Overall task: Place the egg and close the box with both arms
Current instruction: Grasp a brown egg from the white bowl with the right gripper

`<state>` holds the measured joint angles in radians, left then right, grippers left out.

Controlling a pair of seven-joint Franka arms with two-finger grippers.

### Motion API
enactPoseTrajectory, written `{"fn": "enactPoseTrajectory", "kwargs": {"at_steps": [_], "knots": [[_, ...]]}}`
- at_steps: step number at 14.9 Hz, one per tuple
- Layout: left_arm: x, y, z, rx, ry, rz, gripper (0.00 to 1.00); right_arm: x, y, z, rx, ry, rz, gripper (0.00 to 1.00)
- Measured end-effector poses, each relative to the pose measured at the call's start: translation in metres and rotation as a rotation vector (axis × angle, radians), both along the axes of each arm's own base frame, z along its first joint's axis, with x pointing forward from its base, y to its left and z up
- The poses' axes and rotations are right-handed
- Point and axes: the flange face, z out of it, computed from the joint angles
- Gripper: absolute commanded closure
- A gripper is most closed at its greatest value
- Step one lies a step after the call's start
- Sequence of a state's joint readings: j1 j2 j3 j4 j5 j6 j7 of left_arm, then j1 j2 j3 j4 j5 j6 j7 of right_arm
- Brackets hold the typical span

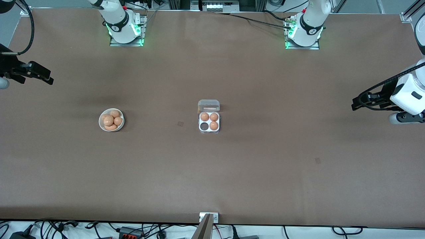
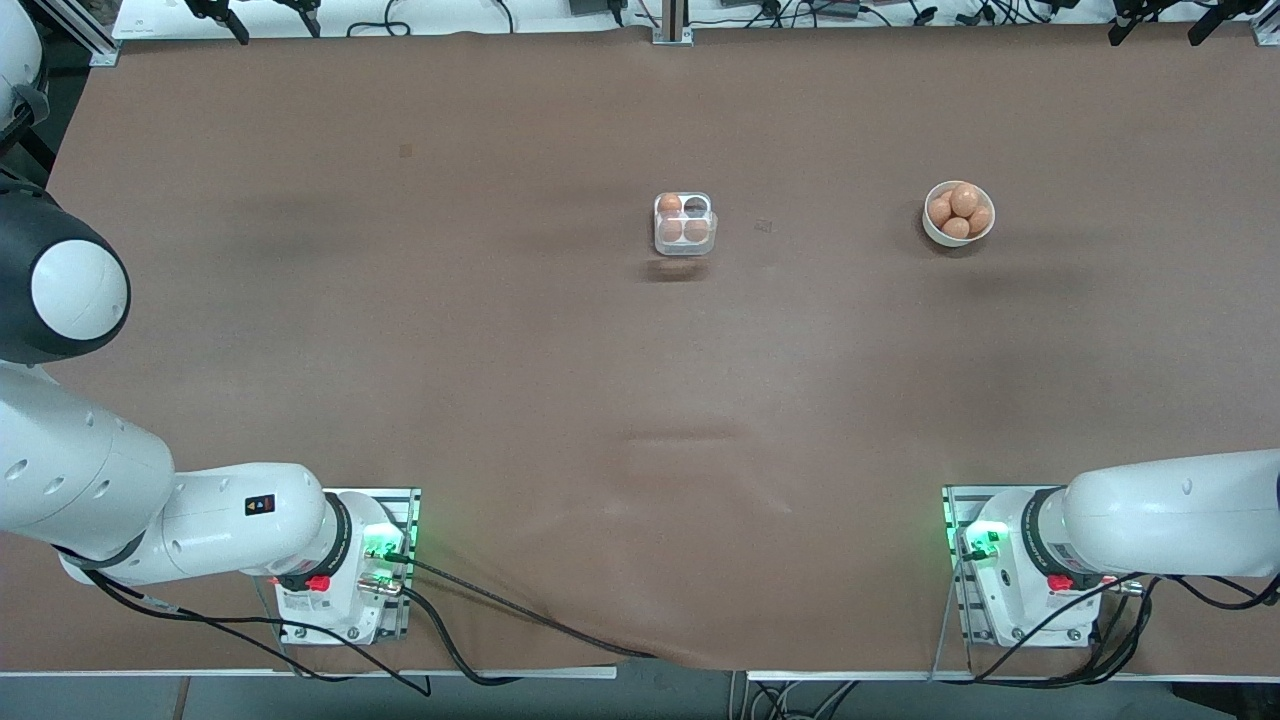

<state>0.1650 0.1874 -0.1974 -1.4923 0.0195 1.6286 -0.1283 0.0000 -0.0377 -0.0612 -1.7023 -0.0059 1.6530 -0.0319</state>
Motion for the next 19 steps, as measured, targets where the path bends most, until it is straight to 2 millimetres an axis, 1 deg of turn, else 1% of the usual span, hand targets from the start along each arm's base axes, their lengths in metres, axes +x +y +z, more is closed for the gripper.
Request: {"fn": "enactPoseTrajectory", "kwargs": {"at_steps": [5,6,7,8,9,10,13,15,17,19], "knots": [[0.000,0.000,0.000,0.000,0.000,0.000,0.00,0.000,0.000,-0.001,0.000,0.002,0.000,0.00],[0.000,0.000,0.000,0.000,0.000,0.000,0.00,0.001,0.000,-0.005,0.000,0.009,0.000,0.00],[0.000,0.000,0.000,0.000,0.000,0.000,0.00,0.002,0.000,-0.013,0.001,0.025,0.001,0.00],[0.000,0.000,0.000,0.000,0.000,0.000,0.00,0.005,0.002,-0.027,0.001,0.050,0.003,0.00],[0.000,0.000,0.000,0.000,0.000,0.000,0.00,0.011,0.005,-0.046,0.001,0.081,0.008,0.00],[0.000,0.000,0.000,0.000,0.000,0.000,0.00,0.020,0.009,-0.069,0.001,0.111,0.016,0.00],[0.000,0.000,0.000,0.000,0.000,0.000,0.00,0.051,0.027,-0.147,-0.005,0.170,0.047,0.00],[0.000,0.000,0.000,0.000,0.000,0.000,0.00,0.066,0.042,-0.191,-0.006,0.182,0.069,0.00],[0.000,0.000,0.000,0.000,0.000,0.000,0.00,0.076,0.050,-0.226,0.018,0.194,0.066,0.00],[0.000,0.000,0.000,0.000,0.000,0.000,0.00,0.083,0.051,-0.255,0.038,0.218,0.052,0.00]]}}
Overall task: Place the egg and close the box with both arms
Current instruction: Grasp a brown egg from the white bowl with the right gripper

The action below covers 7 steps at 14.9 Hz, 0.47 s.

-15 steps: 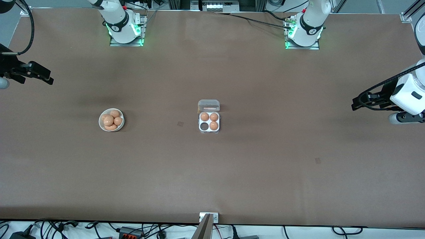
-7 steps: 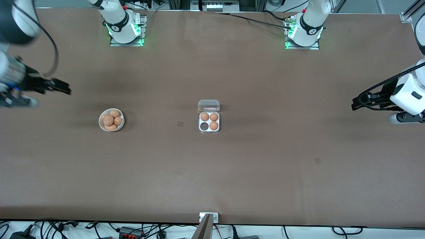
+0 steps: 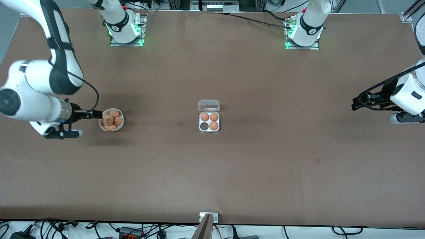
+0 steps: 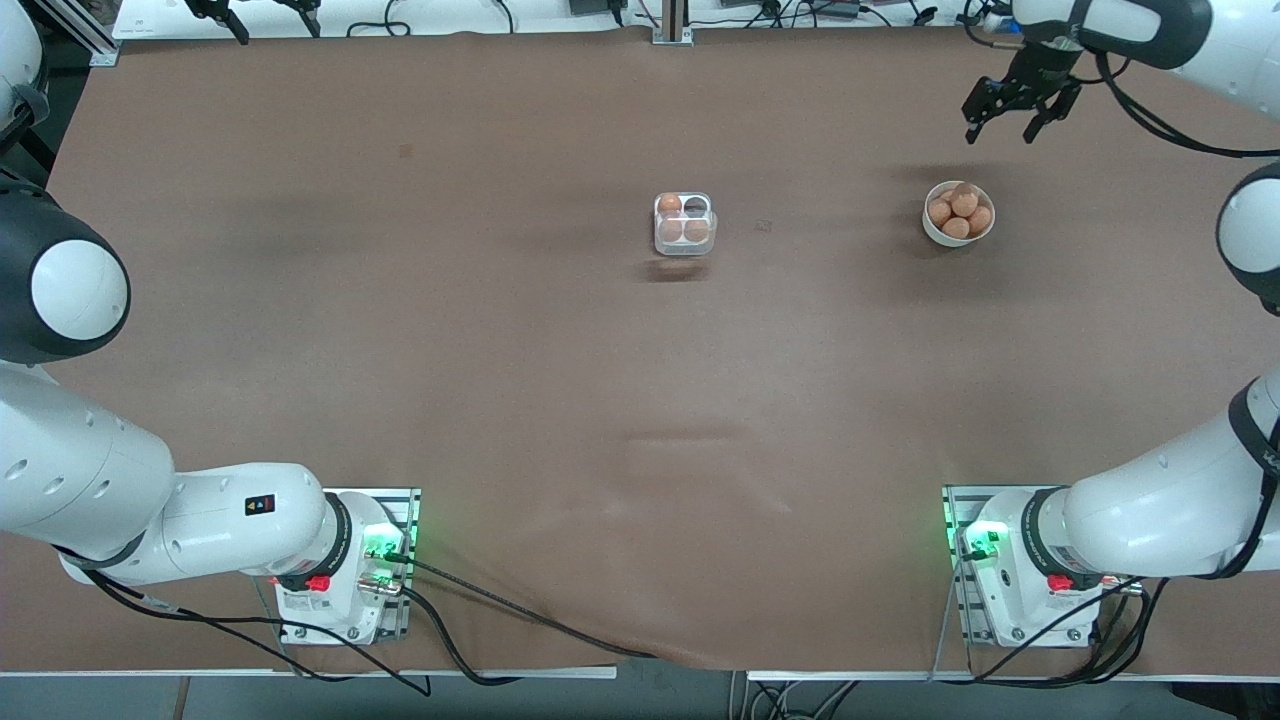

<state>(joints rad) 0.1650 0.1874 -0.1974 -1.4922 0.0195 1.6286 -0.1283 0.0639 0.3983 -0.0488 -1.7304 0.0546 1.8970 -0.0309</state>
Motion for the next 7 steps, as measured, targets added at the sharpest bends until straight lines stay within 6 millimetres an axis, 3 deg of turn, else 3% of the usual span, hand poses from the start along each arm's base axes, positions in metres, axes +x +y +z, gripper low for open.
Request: {"fn": "enactPoseTrajectory", "kwargs": {"at_steps": [7], "knots": [[0.000,0.000,0.000,0.000,0.000,0.000,0.00,0.017,0.000,-0.084,0.011,0.098,-0.018,0.00]]}}
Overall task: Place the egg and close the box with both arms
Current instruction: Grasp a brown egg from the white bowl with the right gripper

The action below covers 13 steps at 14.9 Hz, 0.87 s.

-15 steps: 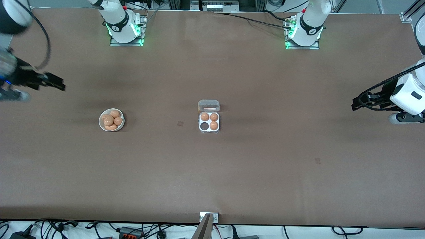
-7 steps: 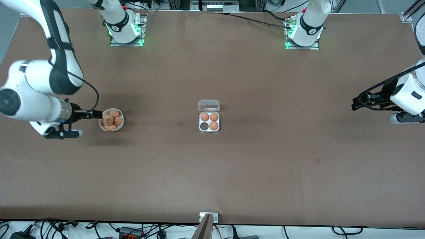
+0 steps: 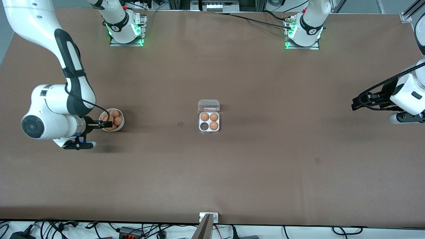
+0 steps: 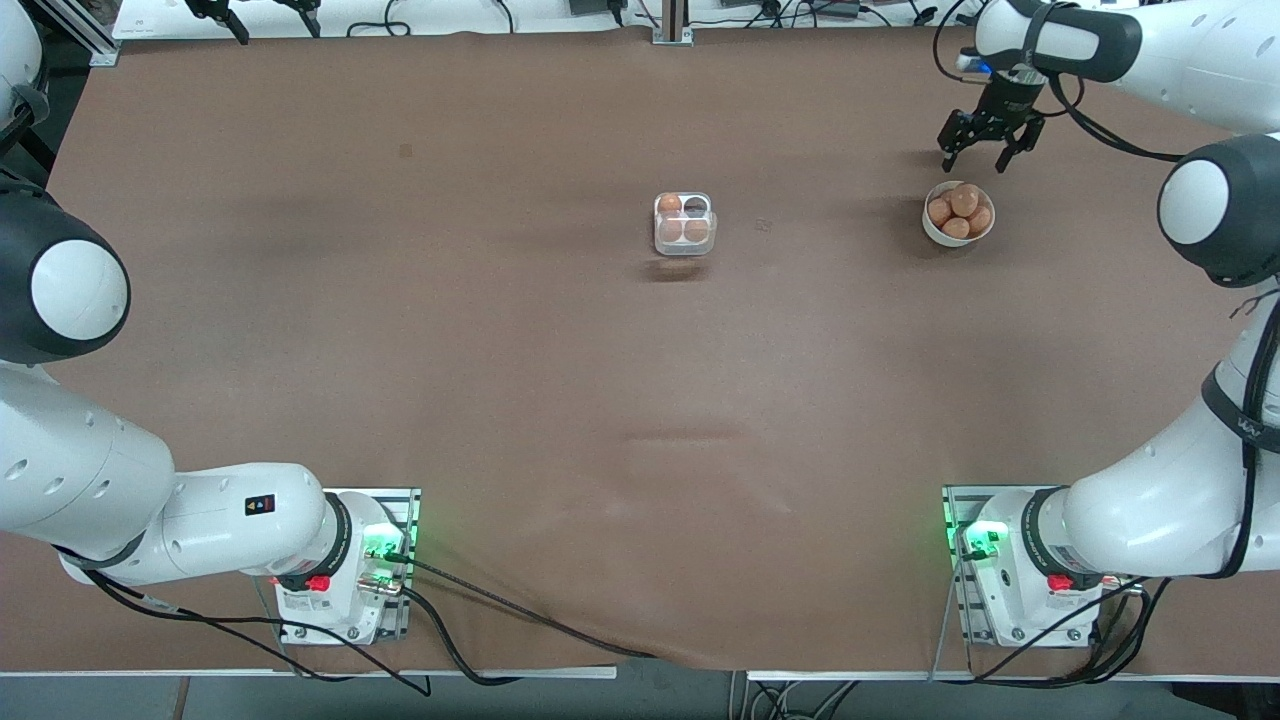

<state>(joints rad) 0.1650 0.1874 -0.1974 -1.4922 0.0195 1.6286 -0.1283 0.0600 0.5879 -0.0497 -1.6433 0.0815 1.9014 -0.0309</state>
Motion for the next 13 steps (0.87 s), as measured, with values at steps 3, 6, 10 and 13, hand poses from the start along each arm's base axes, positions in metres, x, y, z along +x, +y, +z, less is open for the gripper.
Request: {"fn": "enactPoseTrajectory", "kwargs": {"at_steps": [3,6,10,13], "knots": [[0.000,0.000,0.000,0.000,0.000,0.000,0.00,-0.001,0.003,-0.021,0.036,0.029,-0.031,0.00],[0.000,0.000,0.000,0.000,0.000,0.000,0.00,-0.001,0.003,-0.024,0.040,0.036,-0.035,0.04],[0.000,0.000,0.000,0.000,0.000,0.000,0.00,-0.006,-0.002,-0.028,0.040,0.075,-0.040,0.13],[0.000,0.000,0.000,0.000,0.000,0.000,0.00,-0.009,-0.002,-0.028,0.041,0.101,-0.039,0.17]]}}
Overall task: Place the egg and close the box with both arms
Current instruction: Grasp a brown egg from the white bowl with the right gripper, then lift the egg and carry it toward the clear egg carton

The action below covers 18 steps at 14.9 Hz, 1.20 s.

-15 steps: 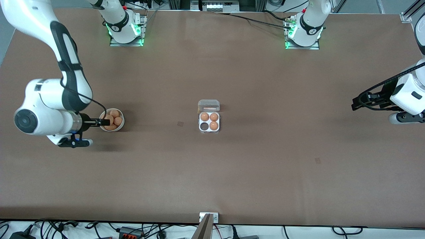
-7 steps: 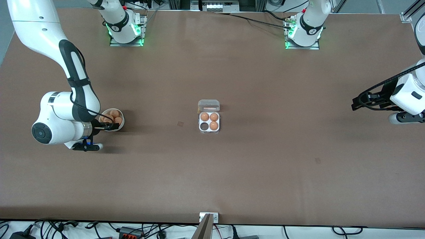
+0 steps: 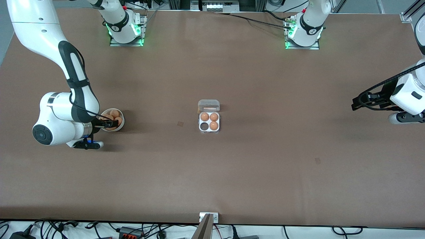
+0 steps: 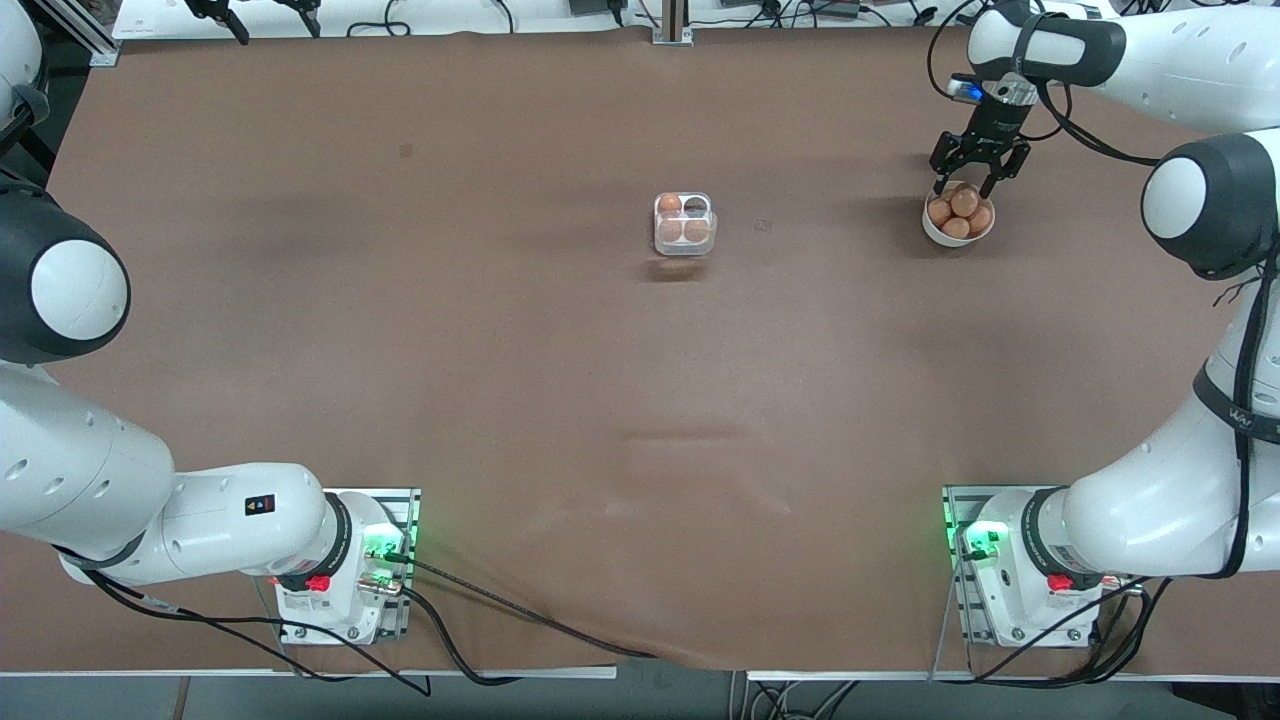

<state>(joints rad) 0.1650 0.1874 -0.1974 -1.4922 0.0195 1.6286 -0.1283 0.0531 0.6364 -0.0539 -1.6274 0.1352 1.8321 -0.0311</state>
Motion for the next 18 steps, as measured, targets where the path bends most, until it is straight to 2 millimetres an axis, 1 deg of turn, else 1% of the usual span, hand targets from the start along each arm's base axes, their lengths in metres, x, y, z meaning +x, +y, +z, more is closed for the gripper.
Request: {"fn": "enactPoseTrajectory", "kwargs": {"at_steps": [2,4,5,8,9,10,12,14,15,16,17,18], "knots": [[0.000,0.000,0.000,0.000,0.000,0.000,0.00,0.000,-0.001,0.001,0.000,0.007,-0.001,0.19],[0.000,0.000,0.000,0.000,0.000,0.000,0.00,0.000,-0.002,0.001,0.000,0.009,-0.002,0.25],[0.000,0.000,0.000,0.000,0.000,0.000,0.00,-0.001,-0.002,0.001,0.000,0.010,-0.002,0.31],[0.000,0.000,0.000,0.000,0.000,0.000,0.00,-0.001,-0.003,-0.003,-0.001,0.016,-0.003,0.43],[0.000,0.000,0.000,0.000,0.000,0.000,0.00,-0.001,-0.003,-0.004,-0.001,0.016,-0.003,0.51],[0.000,0.000,0.000,0.000,0.000,0.000,0.00,0.000,-0.004,-0.003,-0.001,0.014,-0.003,0.62],[0.000,0.000,0.000,0.000,0.000,0.000,0.00,0.002,-0.004,-0.002,-0.001,0.009,-0.003,0.80],[0.000,0.000,0.000,0.000,0.000,0.000,0.00,0.004,-0.004,0.001,-0.002,0.002,0.003,0.91],[0.000,0.000,0.000,0.000,0.000,0.000,0.00,0.007,-0.004,0.005,-0.004,-0.004,0.014,0.94],[0.000,0.000,0.000,0.000,0.000,0.000,0.00,0.009,-0.005,0.012,-0.008,-0.001,0.032,0.95],[0.000,0.000,0.000,0.000,0.000,0.000,0.00,0.013,-0.004,0.022,-0.004,0.004,0.050,0.95],[0.000,0.000,0.000,0.000,0.000,0.000,0.00,0.018,-0.001,0.037,0.005,0.005,0.071,0.95]]}}
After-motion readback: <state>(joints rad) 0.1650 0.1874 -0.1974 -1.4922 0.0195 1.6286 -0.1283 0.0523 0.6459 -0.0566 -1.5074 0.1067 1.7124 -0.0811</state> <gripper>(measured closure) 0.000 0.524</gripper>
